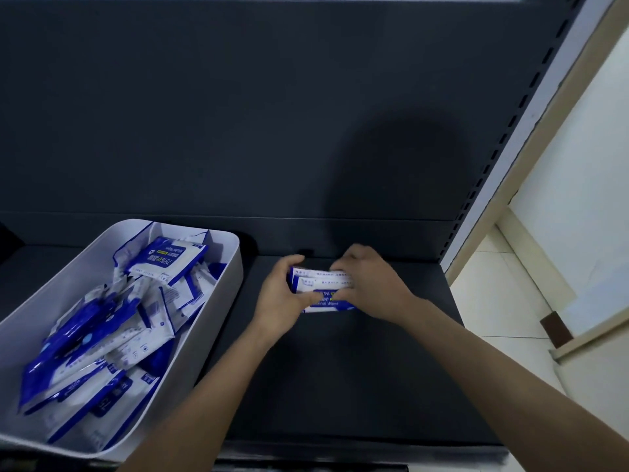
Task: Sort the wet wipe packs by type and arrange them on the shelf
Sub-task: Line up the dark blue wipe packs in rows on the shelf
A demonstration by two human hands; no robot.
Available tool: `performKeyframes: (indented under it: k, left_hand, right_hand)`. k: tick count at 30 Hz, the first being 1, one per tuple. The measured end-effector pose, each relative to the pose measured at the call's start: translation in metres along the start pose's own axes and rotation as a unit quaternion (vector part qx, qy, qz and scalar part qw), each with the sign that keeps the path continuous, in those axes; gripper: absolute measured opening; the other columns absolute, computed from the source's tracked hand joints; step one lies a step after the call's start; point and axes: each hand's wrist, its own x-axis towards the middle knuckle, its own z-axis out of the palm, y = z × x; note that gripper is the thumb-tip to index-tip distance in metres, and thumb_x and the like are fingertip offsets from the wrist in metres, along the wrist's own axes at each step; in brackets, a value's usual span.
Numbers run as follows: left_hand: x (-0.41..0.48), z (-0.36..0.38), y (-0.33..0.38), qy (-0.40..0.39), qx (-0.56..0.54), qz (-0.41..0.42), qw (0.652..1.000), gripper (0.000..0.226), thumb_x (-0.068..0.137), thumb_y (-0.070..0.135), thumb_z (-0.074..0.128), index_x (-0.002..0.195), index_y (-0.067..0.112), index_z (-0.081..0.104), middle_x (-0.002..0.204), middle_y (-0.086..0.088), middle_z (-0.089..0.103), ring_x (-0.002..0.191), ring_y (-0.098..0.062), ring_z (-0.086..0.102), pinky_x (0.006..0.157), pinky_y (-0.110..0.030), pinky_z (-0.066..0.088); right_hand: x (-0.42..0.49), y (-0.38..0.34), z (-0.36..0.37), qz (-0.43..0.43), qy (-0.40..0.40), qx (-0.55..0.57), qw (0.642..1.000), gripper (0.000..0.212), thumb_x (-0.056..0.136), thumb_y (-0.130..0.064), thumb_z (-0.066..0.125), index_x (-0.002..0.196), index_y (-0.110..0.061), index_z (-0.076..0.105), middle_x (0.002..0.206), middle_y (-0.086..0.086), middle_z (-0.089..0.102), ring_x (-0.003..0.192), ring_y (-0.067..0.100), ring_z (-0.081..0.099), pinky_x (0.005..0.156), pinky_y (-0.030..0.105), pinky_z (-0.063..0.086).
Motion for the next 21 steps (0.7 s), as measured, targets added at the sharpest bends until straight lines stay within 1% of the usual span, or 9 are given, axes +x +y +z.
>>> performKeyframes:
  k: [2, 4, 6, 8, 11, 14, 17, 19, 21]
  left_hand:
    - [0.006, 0.006, -0.001, -0.004, -0.009, 0.02, 1.0, 0.064, 0.07, -0.009, 0.076, 0.121, 0.017, 0.051, 0.101, 0.006, 0.063, 0.085, -0.005, 0.062, 0.072, -0.008, 0.048]
    - [0.006, 0.012, -0.008, -0.009, -0.01, 0.006, 1.0, 0.062, 0.071, -0.012, 0.073, 0.121, 0.016, 0.049, 0.106, 0.004, 0.063, 0.089, -0.005, 0.061, 0.075, -0.008, 0.047]
    - [0.003, 0.019, -0.015, -0.005, -0.013, -0.02, 1.0, 0.06, 0.075, -0.008, 0.072, 0.121, 0.02, 0.046, 0.105, 0.006, 0.061, 0.089, 0.001, 0.058, 0.075, -0.008, 0.047]
    - [0.004, 0.028, -0.019, -0.003, -0.023, -0.031, 0.999, 0.055, 0.08, -0.006, 0.069, 0.12, 0.019, 0.043, 0.103, 0.006, 0.06, 0.086, 0.001, 0.058, 0.074, -0.009, 0.049]
    - [0.013, 0.045, -0.017, -0.012, -0.017, -0.029, 0.999, 0.048, 0.084, -0.007, 0.064, 0.116, 0.019, 0.04, 0.105, -0.001, 0.061, 0.084, -0.001, 0.06, 0.075, -0.016, 0.051]
    - [0.023, 0.063, -0.01, -0.013, -0.001, -0.032, 0.999, 0.043, 0.083, -0.001, 0.068, 0.111, 0.019, 0.041, 0.1, 0.003, 0.061, 0.083, 0.0, 0.06, 0.069, -0.013, 0.05]
    - [0.036, 0.083, 0.001, 0.018, 0.007, -0.035, 0.999, 0.039, 0.078, 0.007, 0.076, 0.103, 0.014, 0.047, 0.092, 0.005, 0.062, 0.078, -0.003, 0.06, 0.065, -0.018, 0.051]
    - [0.045, 0.098, 0.01, 0.012, 0.018, -0.037, 0.999, 0.034, 0.078, 0.01, 0.076, 0.1, 0.014, 0.05, 0.092, 0.003, 0.063, 0.08, -0.008, 0.063, 0.067, -0.023, 0.053]
    - [0.056, 0.113, 0.016, -0.002, 0.032, -0.037, 0.999, 0.03, 0.081, 0.011, 0.074, 0.1, 0.016, 0.051, 0.094, 0.003, 0.064, 0.084, -0.012, 0.065, 0.07, -0.026, 0.054]
  right_hand:
    - [-0.005, 0.014, 0.004, 0.021, 0.033, 0.05, 0.998, 0.054, 0.075, -0.02, 0.075, 0.126, -0.017, 0.057, 0.121, 0.0, 0.045, 0.108, 0.012, 0.038, 0.095, 0.024, 0.038]
    - [-0.014, 0.03, 0.015, 0.091, 0.052, 0.121, 0.987, 0.071, 0.072, -0.017, 0.079, 0.136, -0.018, 0.047, 0.127, 0.002, 0.045, 0.116, 0.014, 0.041, 0.102, 0.024, 0.035]
    - [-0.024, 0.04, 0.024, 0.179, 0.065, 0.242, 0.951, 0.077, 0.072, -0.013, 0.08, 0.139, -0.016, 0.041, 0.126, 0.0, 0.049, 0.117, 0.014, 0.048, 0.099, 0.025, 0.039]
    - [-0.029, 0.042, 0.032, 0.217, 0.069, 0.321, 0.919, 0.065, 0.078, -0.01, 0.076, 0.134, -0.013, 0.043, 0.118, -0.003, 0.055, 0.111, 0.012, 0.055, 0.09, 0.023, 0.044]
    - [-0.029, 0.044, 0.04, 0.23, 0.099, 0.352, 0.902, 0.042, 0.085, -0.008, 0.068, 0.124, -0.012, 0.051, 0.111, -0.001, 0.063, 0.106, 0.017, 0.062, 0.083, 0.023, 0.047]
    - [-0.03, 0.055, 0.035, 0.269, 0.15, 0.359, 0.881, 0.039, 0.085, -0.011, 0.069, 0.12, -0.012, 0.054, 0.109, 0.0, 0.064, 0.096, 0.013, 0.063, 0.074, 0.016, 0.047]
    - [-0.033, 0.074, 0.024, 0.313, 0.197, 0.37, 0.852, 0.038, 0.083, -0.016, 0.072, 0.116, -0.014, 0.053, 0.103, -0.004, 0.06, 0.081, 0.003, 0.059, 0.053, 0.008, 0.045]
    - [-0.034, 0.089, 0.016, 0.332, 0.209, 0.367, 0.843, 0.035, 0.084, -0.019, 0.072, 0.111, -0.018, 0.051, 0.104, -0.005, 0.06, 0.081, 0.005, 0.059, 0.051, 0.01, 0.044]
    - [-0.032, 0.103, 0.009, 0.346, 0.213, 0.369, 0.836, 0.035, 0.084, -0.019, 0.071, 0.111, -0.019, 0.049, 0.108, -0.002, 0.061, 0.086, 0.01, 0.061, 0.057, 0.015, 0.047]
